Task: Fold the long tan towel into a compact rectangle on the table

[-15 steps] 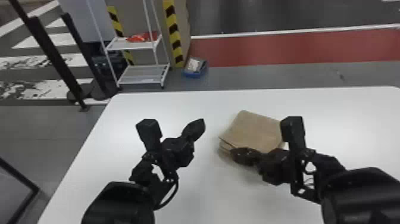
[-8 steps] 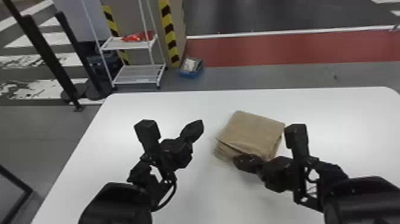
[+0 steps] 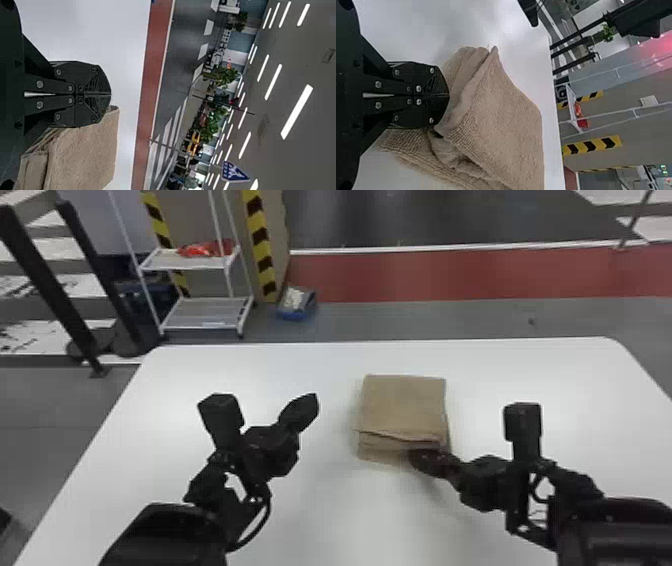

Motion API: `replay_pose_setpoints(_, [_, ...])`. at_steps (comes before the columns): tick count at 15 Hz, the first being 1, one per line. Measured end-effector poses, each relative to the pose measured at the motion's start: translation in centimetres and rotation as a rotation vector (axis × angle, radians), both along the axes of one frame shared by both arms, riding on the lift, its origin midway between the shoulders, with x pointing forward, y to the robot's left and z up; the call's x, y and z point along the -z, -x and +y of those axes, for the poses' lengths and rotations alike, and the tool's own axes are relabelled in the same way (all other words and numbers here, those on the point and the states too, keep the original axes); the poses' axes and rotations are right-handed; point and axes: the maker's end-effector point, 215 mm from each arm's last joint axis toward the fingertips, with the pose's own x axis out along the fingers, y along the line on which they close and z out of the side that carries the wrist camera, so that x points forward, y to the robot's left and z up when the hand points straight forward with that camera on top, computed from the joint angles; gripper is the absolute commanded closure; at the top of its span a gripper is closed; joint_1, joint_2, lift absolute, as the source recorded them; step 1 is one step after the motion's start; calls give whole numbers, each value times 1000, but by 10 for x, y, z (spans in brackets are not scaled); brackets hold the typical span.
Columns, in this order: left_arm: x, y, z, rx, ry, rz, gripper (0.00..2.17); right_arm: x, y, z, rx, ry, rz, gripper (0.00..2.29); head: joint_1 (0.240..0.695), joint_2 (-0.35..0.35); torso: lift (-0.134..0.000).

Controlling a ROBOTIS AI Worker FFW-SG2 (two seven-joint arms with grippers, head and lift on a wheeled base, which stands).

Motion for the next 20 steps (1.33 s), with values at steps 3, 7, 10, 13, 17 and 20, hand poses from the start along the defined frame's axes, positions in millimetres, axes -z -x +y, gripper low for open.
replay_pose_setpoints(3, [0,1,-9,13,0,2,1956,-10,-4,-21,37,-44,-3,1973,695,30,-123])
replay_pose_setpoints(7, [-11,2,-5,-12,-4,-17,728,-52,13,-19,32,-155,-72,-2,695,35,-123])
replay_pose_setpoints(10, [-38,7,2,-54,-9,-76,66,-102,8,-58,139,-135,-227,53,695,9,-123])
replay_pose_setpoints(13, [-63,17,6,-113,-70,-152,70,-131,1,-116,281,-65,-352,63,695,-40,-123])
replay_pose_setpoints(17, [-85,38,5,-204,-120,-264,70,-141,20,-180,485,52,-446,63,695,-134,-123])
replay_pose_setpoints(20, [-87,67,15,-309,-165,-336,70,-150,47,-156,503,72,-491,66,695,-111,-123])
